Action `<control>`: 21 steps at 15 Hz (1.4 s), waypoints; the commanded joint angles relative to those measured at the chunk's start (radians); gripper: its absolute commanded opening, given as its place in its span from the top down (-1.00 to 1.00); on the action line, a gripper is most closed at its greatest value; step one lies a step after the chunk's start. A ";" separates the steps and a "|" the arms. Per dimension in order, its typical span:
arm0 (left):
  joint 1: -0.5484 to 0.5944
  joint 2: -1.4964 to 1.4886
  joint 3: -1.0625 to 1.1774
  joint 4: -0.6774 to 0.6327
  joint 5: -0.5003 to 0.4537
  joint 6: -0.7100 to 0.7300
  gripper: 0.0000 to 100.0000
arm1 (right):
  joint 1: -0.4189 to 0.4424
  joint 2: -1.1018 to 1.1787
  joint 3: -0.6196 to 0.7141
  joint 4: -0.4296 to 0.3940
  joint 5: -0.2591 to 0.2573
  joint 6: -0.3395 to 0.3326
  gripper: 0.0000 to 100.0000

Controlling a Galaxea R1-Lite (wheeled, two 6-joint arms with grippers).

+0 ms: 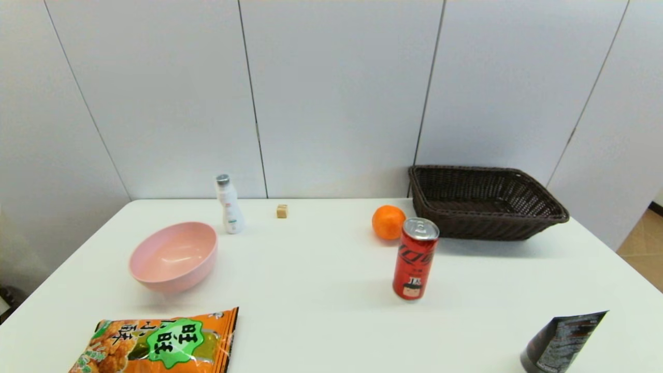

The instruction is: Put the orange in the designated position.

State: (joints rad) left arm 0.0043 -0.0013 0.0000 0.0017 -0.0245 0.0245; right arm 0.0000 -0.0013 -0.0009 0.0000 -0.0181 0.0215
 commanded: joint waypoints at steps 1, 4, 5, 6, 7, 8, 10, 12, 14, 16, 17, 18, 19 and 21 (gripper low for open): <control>0.000 0.001 0.000 0.000 0.000 0.000 -1.00 | 0.000 0.001 0.001 0.000 0.000 0.000 -1.00; 0.000 0.001 0.000 0.000 0.000 0.000 -1.00 | 0.000 0.001 -0.001 -0.002 0.000 0.000 -1.00; 0.000 0.001 0.000 0.000 0.000 0.000 -1.00 | 0.000 0.001 0.001 0.000 0.000 0.000 -1.00; 0.000 0.001 0.000 0.000 0.000 0.000 -1.00 | 0.000 0.001 -0.001 0.000 0.000 0.000 -1.00; 0.000 0.001 0.000 0.000 0.000 0.000 -1.00 | 0.000 0.001 -0.001 0.000 0.000 0.000 -1.00; 0.000 0.001 0.000 0.000 0.000 0.000 -1.00 | 0.000 0.001 -0.001 0.000 0.000 0.000 -1.00; 0.000 0.001 0.000 0.000 0.000 0.000 -1.00 | 0.000 0.001 -0.001 0.000 0.000 0.000 -1.00; 0.000 0.001 0.000 0.000 0.000 0.000 -1.00 | 0.000 0.001 0.001 0.000 0.000 0.000 -1.00; 0.000 0.001 0.000 0.000 0.000 0.000 -1.00 | 0.000 0.001 -0.001 0.000 0.000 0.000 -1.00; 0.000 0.001 0.000 0.000 0.000 0.000 -1.00 | 0.000 0.001 -0.001 0.000 0.000 0.000 -1.00; 0.000 0.001 0.000 0.000 0.000 0.000 -1.00 | 0.000 0.001 -0.001 -0.002 0.000 -0.003 -1.00; 0.000 0.001 0.000 0.000 0.000 0.000 -1.00 | 0.000 0.001 -0.001 -0.002 0.000 0.000 -1.00; 0.000 0.001 0.000 0.000 0.000 0.000 -1.00 | 0.000 0.001 0.001 -0.002 0.000 -0.003 -1.00; 0.000 0.001 0.000 0.000 0.000 0.000 -1.00 | 0.000 0.001 -0.001 -0.002 0.000 0.000 -1.00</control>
State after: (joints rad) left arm 0.0043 -0.0013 0.0000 0.0013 -0.0240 0.0245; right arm 0.0000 -0.0013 -0.0009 -0.0004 -0.0183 0.0211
